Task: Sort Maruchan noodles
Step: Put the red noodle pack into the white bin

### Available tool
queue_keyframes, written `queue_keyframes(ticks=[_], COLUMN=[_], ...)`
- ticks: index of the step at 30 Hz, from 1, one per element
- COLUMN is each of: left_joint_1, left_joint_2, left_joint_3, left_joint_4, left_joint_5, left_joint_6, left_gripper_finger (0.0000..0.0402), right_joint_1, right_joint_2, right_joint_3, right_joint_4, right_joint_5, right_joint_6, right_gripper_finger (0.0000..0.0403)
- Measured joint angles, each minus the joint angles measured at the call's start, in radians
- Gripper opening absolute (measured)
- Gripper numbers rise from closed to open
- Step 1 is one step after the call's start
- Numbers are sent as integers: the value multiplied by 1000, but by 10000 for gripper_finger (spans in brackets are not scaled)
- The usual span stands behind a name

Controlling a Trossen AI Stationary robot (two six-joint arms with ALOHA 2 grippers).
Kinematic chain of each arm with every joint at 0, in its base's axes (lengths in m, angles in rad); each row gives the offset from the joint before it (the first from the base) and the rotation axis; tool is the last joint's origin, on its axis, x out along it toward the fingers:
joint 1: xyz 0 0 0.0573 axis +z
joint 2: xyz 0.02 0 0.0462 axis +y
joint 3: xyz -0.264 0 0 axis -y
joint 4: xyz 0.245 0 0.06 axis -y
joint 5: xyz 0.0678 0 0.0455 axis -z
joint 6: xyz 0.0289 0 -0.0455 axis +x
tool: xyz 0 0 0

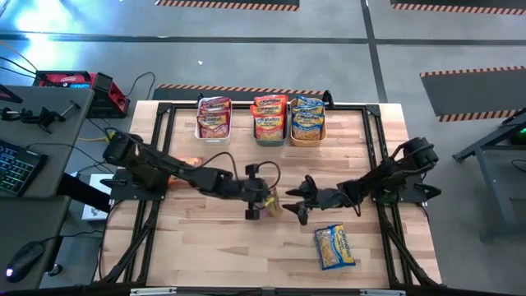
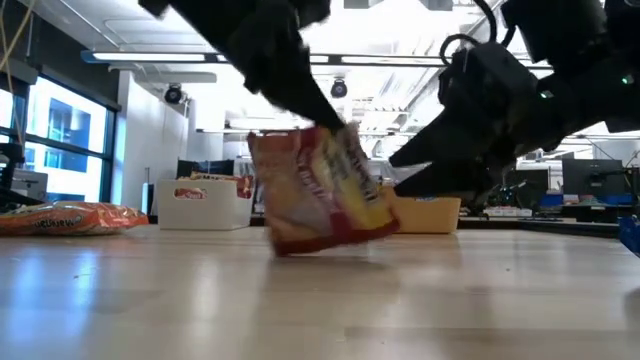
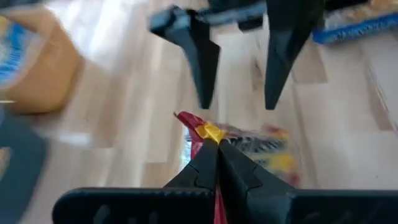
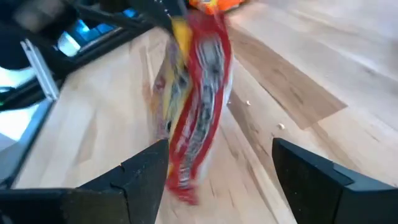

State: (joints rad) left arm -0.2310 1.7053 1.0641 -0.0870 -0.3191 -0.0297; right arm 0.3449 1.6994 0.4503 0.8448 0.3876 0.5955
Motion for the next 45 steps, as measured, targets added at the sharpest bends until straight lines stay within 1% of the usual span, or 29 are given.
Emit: queue_keyframes(ticks=[2, 5, 9, 13, 14, 18, 22, 25, 29, 32, 34, 37, 41, 45], left_joint_1=[-27, -62, -96, -111, -112, -112, -112, -112, -112, -115, -121, -131, -146, -158], left_joint_2=[-18, -36, -43, -44, -44, -44, -44, -44, -44, -44, -44, -46, -48, -55], left_joint_3=[1, 0, 0, 1, 1, 1, 1, 1, 1, 1, 1, 1, 1, 3], left_joint_4=[8, -4, 0, 4, 5, 8, 9, 11, 11, 10, 9, 9, 5, 3], left_joint_5=[-61, -134, -179, -225, -236, -254, -287, -295, -297, -306, -324, -337, -376, -385], left_joint_6=[-8, -17, -18, -18, -18, -19, -22, -30, -39, -45, -46, -46, -48, -63], left_gripper_finger=[0, 0, 0, 0, 0, 0, 0, 0, 0, 0, 0, 0, 0, 0], right_joint_1=[15, 23, 23, 17, 14, 10, 9, 9, 9, 9, 16, 29, 47, 57], right_joint_2=[8, 18, 31, 76, 94, 184, 269, 325, 386, 406, 409, 409, 409, 409], right_joint_3=[-1, 3, 17, 31, 35, 68, 118, 163, 214, 234, 235, 236, 235, 236], right_joint_4=[40, 88, 90, 100, 113, 216, 276, 281, 283, 284, 287, 300, 321, 326], right_joint_5=[24, 3, 5, 57, 54, -16, -28, 13, 104, 154, 171, 207, 230, 211], right_joint_6=[-52, -78, -138, -216, -224, -259, -263, -264, -264, -268, -284, -312, -362, -389], right_gripper_finger=[268, 268, 268, 268, 268, 268, 268, 268, 268, 265, 253, 221, 154, 81])
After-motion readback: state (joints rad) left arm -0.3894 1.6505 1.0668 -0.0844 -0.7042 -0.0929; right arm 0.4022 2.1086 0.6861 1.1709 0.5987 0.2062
